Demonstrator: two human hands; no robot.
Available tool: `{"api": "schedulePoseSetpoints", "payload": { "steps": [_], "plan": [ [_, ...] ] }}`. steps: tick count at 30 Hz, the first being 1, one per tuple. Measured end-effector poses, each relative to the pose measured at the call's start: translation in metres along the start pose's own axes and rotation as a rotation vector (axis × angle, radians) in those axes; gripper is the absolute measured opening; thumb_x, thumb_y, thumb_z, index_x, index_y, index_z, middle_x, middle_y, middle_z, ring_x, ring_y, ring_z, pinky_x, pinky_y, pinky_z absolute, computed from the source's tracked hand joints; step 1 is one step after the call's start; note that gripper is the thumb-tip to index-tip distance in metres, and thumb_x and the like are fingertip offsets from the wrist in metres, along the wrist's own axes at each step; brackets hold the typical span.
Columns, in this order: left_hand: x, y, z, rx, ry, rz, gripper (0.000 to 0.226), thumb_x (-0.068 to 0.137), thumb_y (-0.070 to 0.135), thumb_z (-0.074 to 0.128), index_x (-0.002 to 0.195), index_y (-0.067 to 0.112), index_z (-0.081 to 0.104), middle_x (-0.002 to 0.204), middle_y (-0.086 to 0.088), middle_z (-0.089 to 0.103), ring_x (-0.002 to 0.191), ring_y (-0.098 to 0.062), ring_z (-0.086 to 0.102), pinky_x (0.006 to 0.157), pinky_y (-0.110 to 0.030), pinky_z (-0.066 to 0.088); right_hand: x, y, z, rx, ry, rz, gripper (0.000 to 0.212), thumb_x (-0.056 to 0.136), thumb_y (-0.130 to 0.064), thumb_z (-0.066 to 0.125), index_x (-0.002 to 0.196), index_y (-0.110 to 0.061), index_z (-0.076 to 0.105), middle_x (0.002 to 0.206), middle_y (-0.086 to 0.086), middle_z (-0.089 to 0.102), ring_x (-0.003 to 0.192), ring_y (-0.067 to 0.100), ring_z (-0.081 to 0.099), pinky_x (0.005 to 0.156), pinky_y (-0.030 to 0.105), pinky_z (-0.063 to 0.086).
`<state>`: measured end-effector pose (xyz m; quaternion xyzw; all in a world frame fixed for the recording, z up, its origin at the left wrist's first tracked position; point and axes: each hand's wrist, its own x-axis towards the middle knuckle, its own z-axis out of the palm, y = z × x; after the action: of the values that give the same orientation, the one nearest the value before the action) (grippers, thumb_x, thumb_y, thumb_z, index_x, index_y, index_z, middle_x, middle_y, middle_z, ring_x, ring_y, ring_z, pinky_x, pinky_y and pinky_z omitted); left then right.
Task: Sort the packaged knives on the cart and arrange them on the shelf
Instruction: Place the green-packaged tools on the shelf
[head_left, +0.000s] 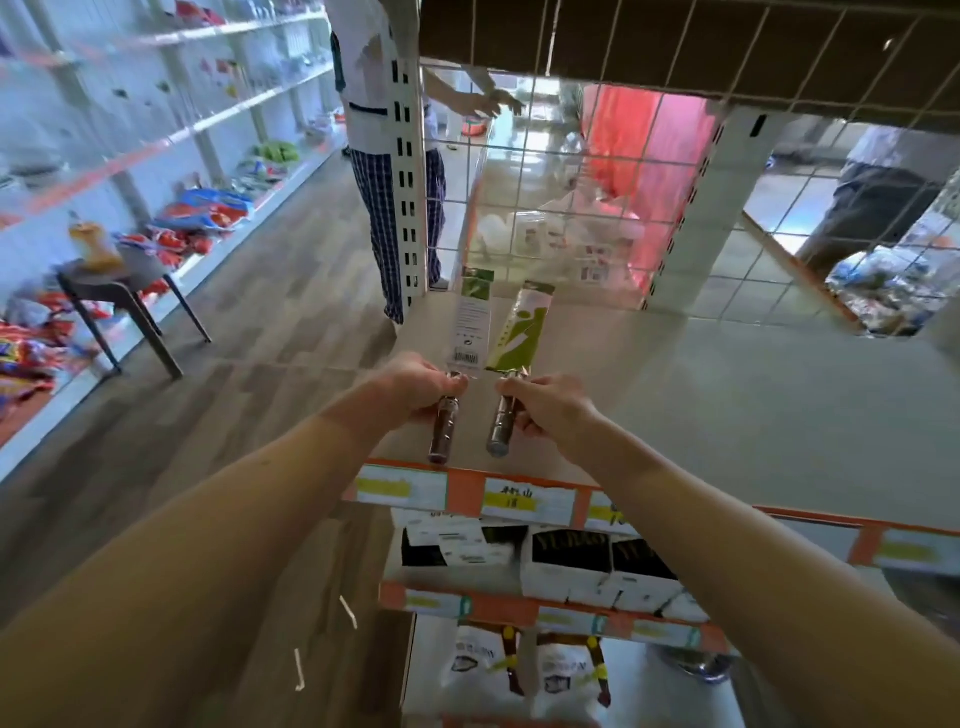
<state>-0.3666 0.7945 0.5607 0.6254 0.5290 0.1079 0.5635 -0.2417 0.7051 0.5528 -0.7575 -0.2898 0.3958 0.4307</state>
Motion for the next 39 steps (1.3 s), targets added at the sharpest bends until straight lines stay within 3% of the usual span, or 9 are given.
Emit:
{"api": "schedulePoseSetpoints", "payload": {
  "steps": [2, 6, 11, 18, 24, 30, 32, 34, 39],
  "plan": [
    [-0.001, -0.002, -0.005, 0.012, 0.007, 0.002, 0.021, 0.089, 0.017, 0.063, 0.076, 0.001, 0.059, 0.068, -0.007, 0.055, 0.058, -0.015, 0.053, 0.062, -0.027, 0.05, -0.001, -0.001, 0.007, -0.024, -0.004, -0.016, 0.029, 0.086, -0.022, 0.065, 0.06, -0.012, 0.055, 0.052, 0.001, 0.047, 0.036, 0.007, 0.043, 0.036, 0.015, 0.035],
    [0.003, -0.012, -0.016, -0.032, 0.043, -0.018, 0.03, 0.088, 0.018, 0.065, 0.103, -0.008, 0.061, 0.074, -0.008, 0.056, 0.073, -0.021, 0.057, 0.082, -0.038, 0.054, -0.002, -0.002, 0.011, -0.05, -0.021, -0.018, 0.028, 0.085, -0.023, 0.065, 0.061, -0.013, 0.054, 0.053, 0.001, 0.047, 0.044, 0.009, 0.041, 0.034, 0.012, 0.032],
    [0.0, -0.011, -0.022, 0.089, 0.054, 0.028, 0.023, 0.088, 0.018, 0.065, 0.101, 0.0, 0.062, 0.07, -0.005, 0.054, 0.059, -0.013, 0.051, 0.054, -0.022, 0.045, -0.003, -0.002, 0.006, -0.061, 0.014, -0.021, 0.031, 0.084, -0.026, 0.067, 0.059, -0.014, 0.052, 0.056, 0.002, 0.048, 0.047, 0.011, 0.041, 0.046, 0.02, 0.034],
    [0.006, -0.012, -0.011, 0.238, 0.103, 0.135, 0.024, 0.083, 0.029, 0.07, 0.09, 0.007, 0.062, 0.07, -0.002, 0.056, 0.061, -0.011, 0.052, 0.06, -0.022, 0.047, -0.008, -0.001, 0.0, -0.132, 0.043, -0.009, 0.027, 0.081, -0.027, 0.068, 0.062, -0.014, 0.054, 0.059, 0.001, 0.05, 0.054, 0.013, 0.045, 0.054, 0.024, 0.039],
    [0.004, -0.008, -0.005, 0.249, 0.117, 0.126, 0.023, 0.083, 0.026, 0.07, 0.089, 0.005, 0.065, 0.066, -0.002, 0.055, 0.055, -0.011, 0.05, 0.042, -0.017, 0.043, -0.011, 0.005, -0.003, -0.192, 0.012, -0.015, 0.026, 0.08, -0.031, 0.07, 0.064, -0.016, 0.056, 0.059, -0.001, 0.051, 0.054, 0.011, 0.046, 0.053, 0.021, 0.038],
    [0.003, -0.011, -0.007, 0.342, 0.256, 0.231, 0.029, 0.08, 0.02, 0.071, 0.1, 0.002, 0.062, 0.087, -0.011, 0.062, 0.083, -0.026, 0.061, 0.081, -0.038, 0.054, -0.011, 0.006, -0.007, -0.199, -0.002, -0.011, 0.025, 0.08, -0.033, 0.07, 0.068, -0.016, 0.056, 0.062, -0.002, 0.053, 0.056, 0.009, 0.047, 0.054, 0.02, 0.04],
    [-0.002, -0.011, -0.005, 0.534, 0.322, 0.302, 0.028, 0.082, 0.021, 0.068, 0.1, 0.004, 0.058, 0.085, -0.008, 0.058, 0.077, -0.023, 0.058, 0.067, -0.033, 0.055, -0.011, 0.007, -0.009, -0.212, -0.007, -0.007, 0.026, 0.081, -0.034, 0.07, 0.068, -0.016, 0.055, 0.061, -0.003, 0.052, 0.054, 0.009, 0.045, 0.052, 0.02, 0.037],
    [-0.005, -0.01, 0.0, 0.678, 0.374, 0.377, 0.026, 0.083, 0.021, 0.066, 0.099, 0.005, 0.053, 0.083, -0.006, 0.054, 0.072, -0.02, 0.054, 0.051, -0.021, 0.043, -0.01, 0.008, -0.01, -0.215, -0.013, -0.005, 0.026, 0.081, -0.033, 0.07, 0.067, -0.016, 0.055, 0.06, -0.003, 0.051, 0.052, 0.008, 0.043, 0.05, 0.019, 0.035],
    [-0.007, -0.006, 0.012, 0.811, 0.434, 0.522, 0.017, 0.08, 0.008, 0.057, 0.083, 0.011, 0.04, 0.077, -0.005, 0.047, 0.06, -0.014, 0.042, 0.046, -0.018, 0.027, -0.009, 0.008, -0.01, -0.245, -0.014, -0.021, 0.028, 0.08, -0.033, 0.07, 0.064, -0.016, 0.055, 0.058, -0.002, 0.05, 0.052, 0.009, 0.043, 0.052, 0.02, 0.036]
  ]
}}
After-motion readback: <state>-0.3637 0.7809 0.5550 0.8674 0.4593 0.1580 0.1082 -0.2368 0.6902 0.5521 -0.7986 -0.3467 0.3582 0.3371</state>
